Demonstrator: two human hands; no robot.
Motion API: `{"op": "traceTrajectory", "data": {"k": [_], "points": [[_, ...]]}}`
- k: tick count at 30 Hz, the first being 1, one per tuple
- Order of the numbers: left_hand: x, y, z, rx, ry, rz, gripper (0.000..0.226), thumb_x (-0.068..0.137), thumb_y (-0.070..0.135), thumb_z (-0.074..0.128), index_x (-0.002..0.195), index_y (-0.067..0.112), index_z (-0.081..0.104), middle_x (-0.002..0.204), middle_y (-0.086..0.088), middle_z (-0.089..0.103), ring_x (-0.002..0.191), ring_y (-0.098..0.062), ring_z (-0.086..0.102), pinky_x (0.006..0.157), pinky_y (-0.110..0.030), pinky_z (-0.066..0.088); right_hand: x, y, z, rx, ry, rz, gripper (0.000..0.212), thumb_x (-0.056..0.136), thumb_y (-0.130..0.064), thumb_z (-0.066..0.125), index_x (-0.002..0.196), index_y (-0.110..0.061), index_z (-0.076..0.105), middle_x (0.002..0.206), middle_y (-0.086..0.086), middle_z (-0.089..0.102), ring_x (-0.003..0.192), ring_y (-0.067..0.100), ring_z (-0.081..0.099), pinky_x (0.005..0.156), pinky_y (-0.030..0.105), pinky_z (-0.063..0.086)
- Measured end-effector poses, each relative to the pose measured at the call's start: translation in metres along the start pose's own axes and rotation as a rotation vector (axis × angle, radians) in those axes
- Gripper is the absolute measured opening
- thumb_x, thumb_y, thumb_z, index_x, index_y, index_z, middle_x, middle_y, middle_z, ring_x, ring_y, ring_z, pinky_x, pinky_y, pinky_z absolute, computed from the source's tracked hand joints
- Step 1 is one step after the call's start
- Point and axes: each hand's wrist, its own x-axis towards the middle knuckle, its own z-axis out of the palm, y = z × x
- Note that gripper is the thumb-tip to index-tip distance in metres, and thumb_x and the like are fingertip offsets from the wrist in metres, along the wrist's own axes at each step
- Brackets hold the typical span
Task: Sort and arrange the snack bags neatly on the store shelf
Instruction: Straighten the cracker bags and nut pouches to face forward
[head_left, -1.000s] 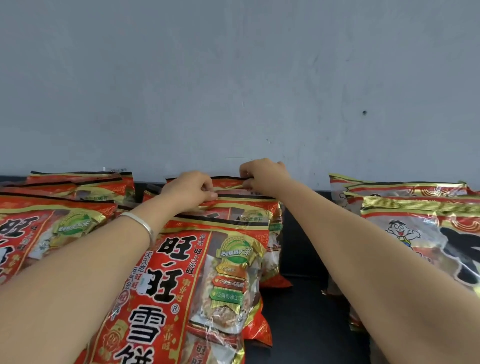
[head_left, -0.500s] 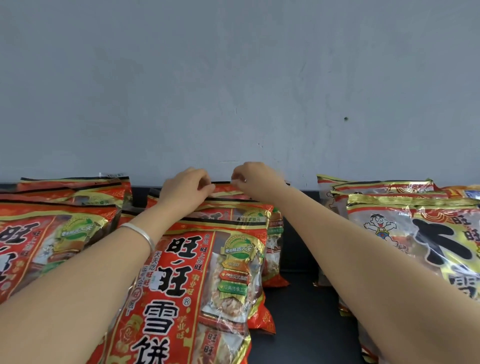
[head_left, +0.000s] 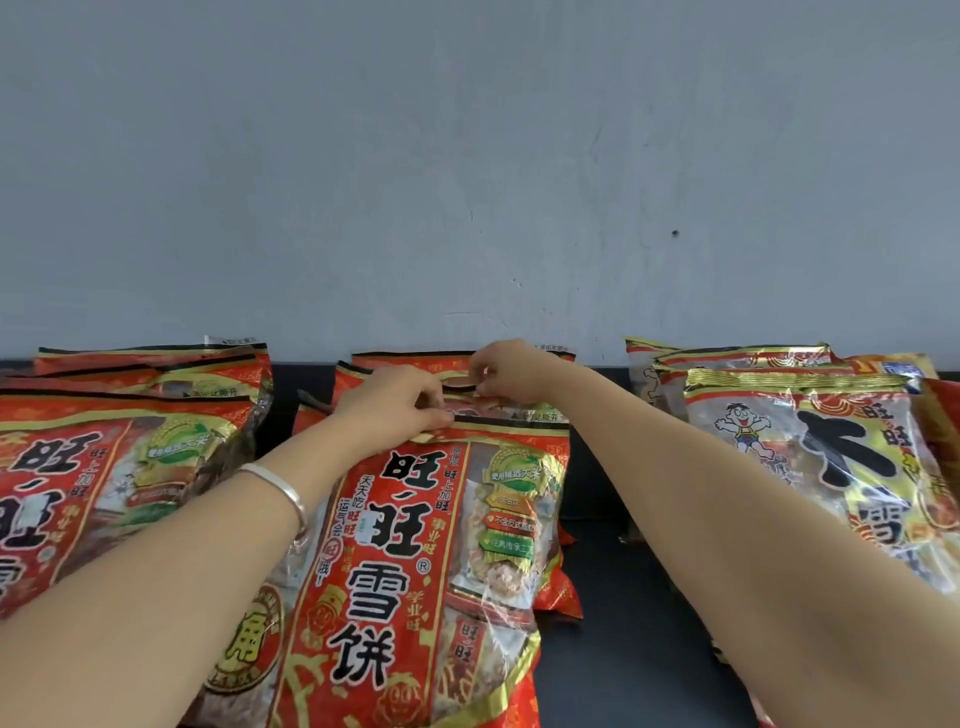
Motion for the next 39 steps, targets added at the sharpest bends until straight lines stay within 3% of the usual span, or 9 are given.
{"op": "traceTrajectory", "data": {"k": [4, 8, 16, 20, 24, 26, 28, 31, 39], "points": [[0.009, 0.019, 0.014, 0.045, 0.088, -0.056, 0.019, 0.085, 0.038, 0.065, 0.076, 0.022, 0.063, 0.081, 0.005, 0.063, 0.078, -0.014, 0.059, 0.071, -0.036, 0.052, 0.003, 0.012, -0.003, -0.105, 0.04, 0.066, 0.019, 0.094, -0.021, 0.055, 0.111, -0.023, 0.063, 0.116, 0.0, 0.06, 0.101, 0.021, 0.056, 0.088, 0.041, 0.051], [0.014, 0.03, 0.023, 0.081, 0.144, -0.083, 0.02, 0.088, 0.038, 0.061, 0.079, 0.02, 0.064, 0.079, 0.006, 0.061, 0.073, -0.013, 0.058, 0.063, -0.032, 0.049, 0.008, 0.011, 0.001, -0.156, 0.075, 0.094, 0.021, 0.094, -0.022, 0.055, 0.112, -0.025, 0.063, 0.114, 0.0, 0.06, 0.102, 0.023, 0.058, 0.076, 0.035, 0.047], [0.014, 0.037, 0.031, 0.133, 0.291, -0.102, 0.018, 0.091, 0.039, 0.056, 0.076, 0.03, 0.055, 0.082, 0.012, 0.055, 0.077, -0.011, 0.053, 0.059, -0.028, 0.04, -0.004, 0.015, -0.003, -0.01, 0.188, 0.146, 0.022, 0.093, -0.025, 0.051, 0.109, -0.026, 0.066, 0.114, 0.001, 0.063, 0.1, 0.024, 0.06, 0.082, 0.041, 0.054], [0.011, 0.037, 0.028, 0.182, 0.257, -0.049, 0.019, 0.09, 0.045, 0.054, 0.087, 0.028, 0.059, 0.083, 0.011, 0.057, 0.078, -0.012, 0.056, 0.056, -0.026, 0.038, -0.012, 0.012, 0.002, 0.023, 0.181, 0.145, 0.03, 0.095, -0.028, 0.049, 0.122, -0.022, 0.06, 0.12, 0.004, 0.062, 0.103, 0.024, 0.059, 0.076, 0.033, 0.048], [0.005, 0.031, 0.026, 0.249, 0.222, -0.011, 0.027, 0.089, 0.053, 0.05, 0.09, 0.028, 0.06, 0.084, 0.01, 0.061, 0.073, -0.01, 0.052, 0.053, -0.025, 0.035, -0.021, 0.009, 0.01, 0.027, 0.211, 0.142, 0.039, 0.097, -0.032, 0.047, 0.134, -0.02, 0.052, 0.131, 0.007, 0.056, 0.112, 0.026, 0.055, 0.09, 0.042, 0.05], [0.002, 0.027, 0.027, 0.248, 0.234, -0.003, 0.031, 0.091, 0.055, 0.046, 0.091, 0.029, 0.061, 0.089, 0.01, 0.065, 0.076, -0.01, 0.055, 0.059, -0.027, 0.038, -0.027, 0.007, 0.012, 0.013, 0.244, 0.161, 0.043, 0.098, -0.034, 0.045, 0.138, -0.021, 0.047, 0.135, 0.008, 0.05, 0.118, 0.029, 0.051, 0.093, 0.044, 0.048], [-0.001, 0.024, 0.028, 0.233, 0.287, -0.012, 0.033, 0.092, 0.055, 0.043, 0.097, 0.029, 0.062, 0.095, 0.009, 0.067, 0.089, -0.014, 0.059, 0.075, -0.032, 0.042, -0.032, 0.006, 0.013, -0.006, 0.296, 0.189, 0.046, 0.098, -0.035, 0.045, 0.141, -0.022, 0.043, 0.14, 0.008, 0.046, 0.125, 0.03, 0.045, 0.097, 0.046, 0.046], [-0.004, 0.029, 0.027, 0.205, 0.374, -0.017, 0.03, 0.094, 0.049, 0.044, 0.106, 0.027, 0.061, 0.105, 0.008, 0.064, 0.105, -0.018, 0.054, 0.091, -0.039, 0.036, -0.041, 0.005, 0.01, 0.009, 0.354, 0.205, 0.046, 0.098, -0.034, 0.044, 0.142, -0.022, 0.042, 0.142, 0.008, 0.045, 0.128, 0.03, 0.042, 0.1, 0.046, 0.044], [-0.011, 0.077, 0.028, 0.172, 0.427, 0.057, 0.025, 0.094, 0.04, 0.046, 0.109, 0.026, 0.06, 0.114, 0.007, 0.061, 0.111, -0.018, 0.05, 0.092, -0.039, 0.035, -0.083, 0.016, -0.006, -0.045, 0.435, 0.156, 0.041, 0.099, -0.028, 0.045, 0.14, -0.02, 0.046, 0.139, 0.005, 0.047, 0.129, 0.025, 0.041, 0.095, 0.04, 0.045]]}}
